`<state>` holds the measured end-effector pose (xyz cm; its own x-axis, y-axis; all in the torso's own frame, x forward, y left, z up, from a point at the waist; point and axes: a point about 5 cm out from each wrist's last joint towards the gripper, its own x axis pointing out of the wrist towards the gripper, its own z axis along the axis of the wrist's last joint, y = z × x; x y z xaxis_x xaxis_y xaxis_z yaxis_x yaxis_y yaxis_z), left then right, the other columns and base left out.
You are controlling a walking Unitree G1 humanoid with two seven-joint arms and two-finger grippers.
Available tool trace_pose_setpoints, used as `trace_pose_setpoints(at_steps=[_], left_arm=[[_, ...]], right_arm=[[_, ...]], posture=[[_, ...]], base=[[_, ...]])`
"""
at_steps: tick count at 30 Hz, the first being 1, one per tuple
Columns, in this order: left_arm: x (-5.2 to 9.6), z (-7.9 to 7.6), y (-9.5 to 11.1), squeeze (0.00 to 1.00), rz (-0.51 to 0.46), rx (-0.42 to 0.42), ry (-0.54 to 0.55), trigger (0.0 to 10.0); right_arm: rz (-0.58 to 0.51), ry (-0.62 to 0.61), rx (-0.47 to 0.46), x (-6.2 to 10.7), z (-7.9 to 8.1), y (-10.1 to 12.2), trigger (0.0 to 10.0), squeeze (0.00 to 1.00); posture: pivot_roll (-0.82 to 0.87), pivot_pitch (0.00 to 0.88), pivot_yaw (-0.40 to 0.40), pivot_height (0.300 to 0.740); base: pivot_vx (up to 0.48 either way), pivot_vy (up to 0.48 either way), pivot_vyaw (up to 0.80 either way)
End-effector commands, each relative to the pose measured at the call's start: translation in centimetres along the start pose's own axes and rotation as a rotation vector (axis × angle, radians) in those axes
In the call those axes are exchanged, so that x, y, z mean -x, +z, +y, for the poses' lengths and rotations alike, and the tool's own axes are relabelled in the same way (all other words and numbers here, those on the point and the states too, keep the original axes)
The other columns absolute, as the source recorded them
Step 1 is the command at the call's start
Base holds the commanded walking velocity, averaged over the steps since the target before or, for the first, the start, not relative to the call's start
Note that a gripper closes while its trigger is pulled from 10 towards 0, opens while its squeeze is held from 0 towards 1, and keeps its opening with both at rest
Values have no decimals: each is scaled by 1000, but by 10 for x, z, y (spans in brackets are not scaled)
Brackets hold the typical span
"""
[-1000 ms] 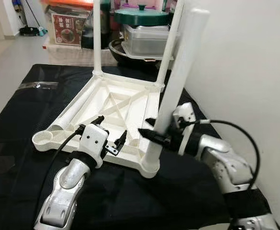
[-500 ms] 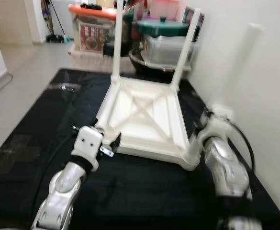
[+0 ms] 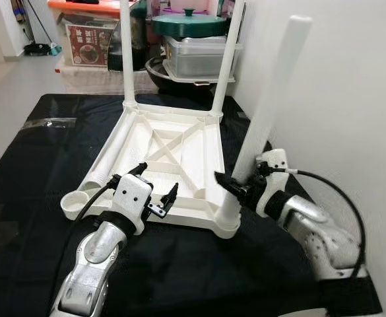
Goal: Building children table
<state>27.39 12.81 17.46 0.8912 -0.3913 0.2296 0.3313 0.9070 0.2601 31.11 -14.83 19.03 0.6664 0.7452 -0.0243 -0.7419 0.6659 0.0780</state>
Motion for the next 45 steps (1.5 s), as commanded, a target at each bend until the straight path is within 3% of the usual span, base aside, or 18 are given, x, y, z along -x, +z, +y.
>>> trace_pose_setpoints(at_steps=[1, 4, 5, 7, 8, 9, 11, 15, 17, 18, 23, 24, 29, 30, 42, 43, 44, 45], left_arm=[[1, -2, 0, 0, -2, -1, -5, 10000], [1, -2, 0, 0, -3, 0, -4, 10000], [2, -2, 1, 0, -3, -4, 0, 10000], [2, -2, 1, 0, -3, -4, 0, 10000], [3, -1, 2, 0, -4, -4, 13, 10000], [3, -1, 2, 0, -4, -4, 13, 10000], [7, -2, 0, 0, 4, -3, 21, 10000], [8, -5, 0, 0, 4, 2, 14, 10000], [7, -5, 1, 0, 3, 1, 11, 10000], [7, -4, 0, 0, 3, 1, 11, 10000], [2, -5, 0, 0, -2, 3, -14, 10000], [1, -7, 0, 0, -5, 2, -28, 10000], [-1, -5, 1, 0, -9, 4, -22, 10000], [-1, -5, 1, 0, -9, 3, -21, 10000], [-1, -5, 1, 0, -12, 0, -2, 10000], [0, -3, 1, 0, -12, -2, 5, 10000], [0, -3, 1, 0, -12, -2, 5, 10000], [1, -2, 2, 0, -10, -4, 12, 10000]], right_arm=[[9, 61, 10, -3, 4, -1, 10000, 0], [48, 71, 34, -6, -1, -6, 10000, 0], [57, -6, 22, -16, -11, -9, 4118, 0], [57, -6, 22, -16, -11, -9, 4118, 0], [73, -123, 20, -25, -21, -14, 0, 0], [73, -123, 20, -25, -21, -14, 0, 0], [144, -748, -95, -13, -57, -36, 0, 0], [247, -1238, -149, 30, -53, -61, 0, 0], [232, -1206, -136, 31, -36, -60, 0, 0], [232, -1201, -135, 31, -36, -60, 10000, 0], [105, -885, -76, 4, -4, -39, 10000, 0], [7, -709, -76, -7, 3, -27, 10000, 1000], [-24, -509, -106, -14, 3, -16, 10000, 1000], [-26, -431, -143, -17, 2, -10, 10000, 0], [64, 250, 51, -25, 38, -11, 9412, 0], [77, 198, 41, -32, 37, -18, 3529, 0], [77, 198, 41, -32, 37, -18, 3529, 0], [93, 110, 22, -38, 31, -24, 0, 0]], posture=[[101, 0, -133, 740], [105, 0, -138, 740], [115, 0, -152, 740], [115, 0, -152, 740], [132, 0, -167, 740], [132, 0, -167, 740], [132, 0, -172, 740], [125, 0, -159, 740], [125, 0, -159, 740], [120, 0, -156, 740], [86, 0, -126, 740], [82, 0, -124, 740], [77, 0, -122, 740], [82, 0, -129, 740], [113, 0, -160, 740], [113, 0, -160, 740], [113, 0, -160, 740], [122, 0, -162, 740]], base=[[0, 0, 0], [0, 0, 0], [0, 0, 0], [0, 0, 0], [0, 0, 0], [0, 0, 0], [0, 0, 0], [0, 0, 0], [0, 0, 0], [0, 0, 0], [0, 0, 0], [0, 0, 0], [0, 0, 0], [0, 0, 0], [0, 0, 0], [0, 0, 0], [0, 0, 0], [0, 0, 0]])
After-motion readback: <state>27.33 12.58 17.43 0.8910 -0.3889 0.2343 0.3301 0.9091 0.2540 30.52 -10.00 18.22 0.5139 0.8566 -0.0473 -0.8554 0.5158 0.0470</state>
